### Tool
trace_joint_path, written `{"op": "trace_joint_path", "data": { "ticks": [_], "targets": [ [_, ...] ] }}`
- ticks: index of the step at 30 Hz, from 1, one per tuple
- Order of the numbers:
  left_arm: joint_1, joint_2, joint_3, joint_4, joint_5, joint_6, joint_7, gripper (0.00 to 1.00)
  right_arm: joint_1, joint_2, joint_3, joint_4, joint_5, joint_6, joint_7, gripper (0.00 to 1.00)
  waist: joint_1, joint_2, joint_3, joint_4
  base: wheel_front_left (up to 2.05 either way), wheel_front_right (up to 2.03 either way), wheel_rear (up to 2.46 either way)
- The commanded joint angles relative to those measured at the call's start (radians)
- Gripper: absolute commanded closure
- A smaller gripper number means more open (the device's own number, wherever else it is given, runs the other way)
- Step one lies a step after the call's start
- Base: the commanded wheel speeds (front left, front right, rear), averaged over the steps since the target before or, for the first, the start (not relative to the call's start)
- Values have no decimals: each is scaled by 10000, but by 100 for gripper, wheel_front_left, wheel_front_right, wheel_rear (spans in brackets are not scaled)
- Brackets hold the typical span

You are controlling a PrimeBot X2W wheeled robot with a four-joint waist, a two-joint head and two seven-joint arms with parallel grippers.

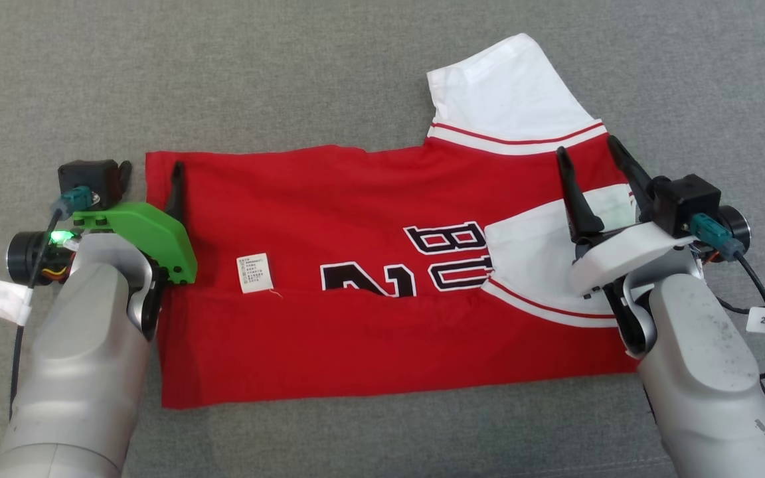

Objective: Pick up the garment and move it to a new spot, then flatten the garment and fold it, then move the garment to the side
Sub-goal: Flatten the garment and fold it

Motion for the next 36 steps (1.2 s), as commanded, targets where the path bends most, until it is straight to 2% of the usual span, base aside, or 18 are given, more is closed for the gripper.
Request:
{"op": "trace_joint_path", "data": {
  "ticks": [1,2,3,4,5,6,10,17,22,25,26,27,30,36],
  "targets": [
    [-204,54,-75,135,-179,-22,46,0,-219,-33,16,84,-172,-17,-41,0,0,0,258,18,0,0,0],
    [-290,71,-226,267,-232,-22,83,4,-392,-33,40,166,-298,-17,-41,0,0,0,324,47,0,0,0],
    [-314,66,-344,350,-285,-22,107,54,-524,-45,20,246,-391,-17,-41,0,0,0,372,76,0,0,0],
    [-317,30,-451,465,-406,-22,167,70,-689,-62,7,399,-509,-17,-41,0,0,0,413,120,0,0,0],
    [-360,30,-506,545,-474,-23,165,95,-828,-85,31,528,-616,-17,-41,0,0,0,445,158,0,0,0],
    [-483,52,-632,684,-597,-23,42,100,-1278,-157,73,893,-779,-17,-41,0,0,0,521,260,0,0,0],
    [-729,-126,-1060,730,-831,-7,-139,100,-2403,-397,-136,1892,-1045,-17,314,0,0,0,693,556,0,0,0],
    [-1181,-443,-1979,-98,-1282,-7,-814,100,-4616,-832,-593,3875,-1204,-17,1853,0,0,0,1090,1417,0,0,0],
    [-1228,-600,-2512,-625,-1632,-7,-906,100,-5410,-1120,-867,4842,-1578,-19,2435,0,0,0,1366,1845,0,0,0],
    [-1183,-611,-2729,-826,-1809,-8,-922,100,-5593,-1050,-957,5470,-1899,-17,2978,0,0,0,1454,1942,0,0,0],
    [-1158,-587,-2745,-890,-1872,-8,-911,100,-5569,-1007,-986,5671,-1919,-11,3117,39,0,0,1464,1949,0,0,0],
    [-1112,-554,-2757,-976,-1953,-8,-913,100,-5526,-968,-964,5860,-1945,-10,3192,100,0,0,1473,1953,0,0,0],
    [-936,-456,-2749,-1186,-2073,-8,-917,100,-5564,-974,-973,6060,-1884,-10,3045,100,0,0,1460,1925,0,0,0],
    [-621,-245,-2265,-1903,-1974,-8,-918,100,-5944,-1297,-1311,5384,-2200,-19,1173,100,0,0,1363,1785,0,0,0]
  ]
}}
